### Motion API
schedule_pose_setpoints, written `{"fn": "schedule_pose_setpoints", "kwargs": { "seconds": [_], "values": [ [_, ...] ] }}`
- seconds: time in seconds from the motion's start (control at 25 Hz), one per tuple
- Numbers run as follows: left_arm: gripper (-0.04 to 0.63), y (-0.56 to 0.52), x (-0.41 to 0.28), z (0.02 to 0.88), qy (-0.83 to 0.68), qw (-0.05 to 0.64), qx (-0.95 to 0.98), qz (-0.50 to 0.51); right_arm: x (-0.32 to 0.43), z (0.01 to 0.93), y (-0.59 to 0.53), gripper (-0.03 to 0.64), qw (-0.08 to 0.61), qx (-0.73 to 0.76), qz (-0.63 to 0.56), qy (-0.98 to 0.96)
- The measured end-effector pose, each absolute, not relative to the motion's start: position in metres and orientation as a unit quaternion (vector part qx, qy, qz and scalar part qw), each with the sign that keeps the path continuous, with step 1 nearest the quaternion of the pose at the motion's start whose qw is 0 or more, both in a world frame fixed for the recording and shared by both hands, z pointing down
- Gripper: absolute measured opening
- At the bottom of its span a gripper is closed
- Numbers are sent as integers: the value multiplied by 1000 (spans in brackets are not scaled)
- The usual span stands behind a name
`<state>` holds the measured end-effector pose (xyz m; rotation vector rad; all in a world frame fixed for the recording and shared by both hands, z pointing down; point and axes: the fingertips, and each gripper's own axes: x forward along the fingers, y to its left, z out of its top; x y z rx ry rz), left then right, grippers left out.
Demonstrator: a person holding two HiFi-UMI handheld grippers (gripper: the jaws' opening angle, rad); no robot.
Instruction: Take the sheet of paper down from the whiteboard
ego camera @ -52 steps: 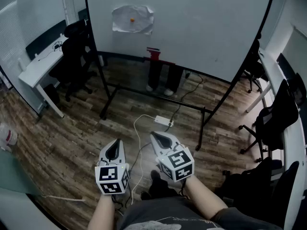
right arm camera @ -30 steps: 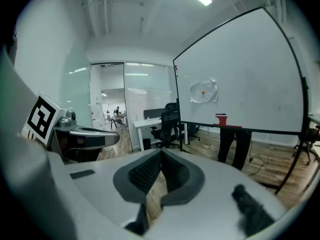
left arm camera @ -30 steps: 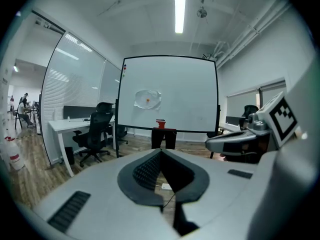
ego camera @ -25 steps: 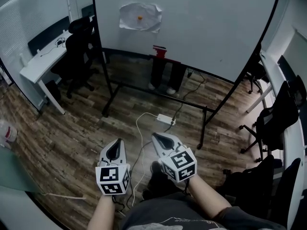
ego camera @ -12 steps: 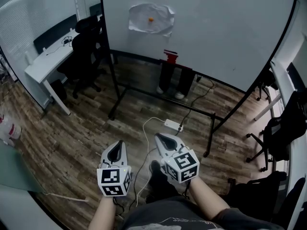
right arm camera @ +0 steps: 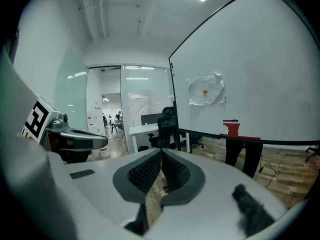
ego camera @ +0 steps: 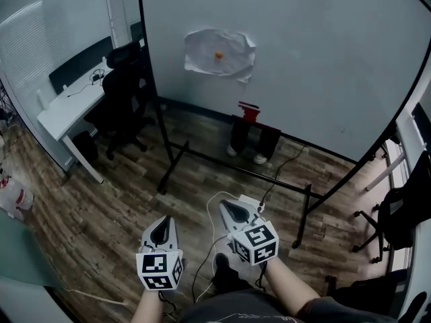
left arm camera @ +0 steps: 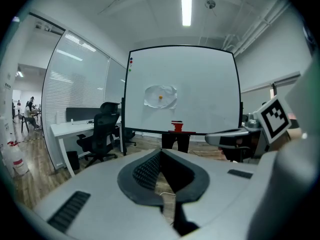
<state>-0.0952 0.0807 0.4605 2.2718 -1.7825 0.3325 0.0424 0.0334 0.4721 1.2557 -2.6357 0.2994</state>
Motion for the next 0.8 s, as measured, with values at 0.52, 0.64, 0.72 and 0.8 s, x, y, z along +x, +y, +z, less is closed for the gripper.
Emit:
{"fn": "schedule_pose_setpoints", "kwargs": {
  "seconds": [0.52,0.64,0.72,0.8],
  "values": [
    [12,-61,-63,440,-616,108,774,100,83,452,-114,23,87,433,91,-893],
    [12,-89,-58,438,-620,104,772,93,88,450,-139,23,88,431,82,-894],
    [12,-100,-54,437,-619,104,773,89,93,449,-149,23,88,433,81,-893],
    [12,-109,-52,435,-618,102,775,88,96,448,-153,23,86,433,81,-894]
  ]
}}
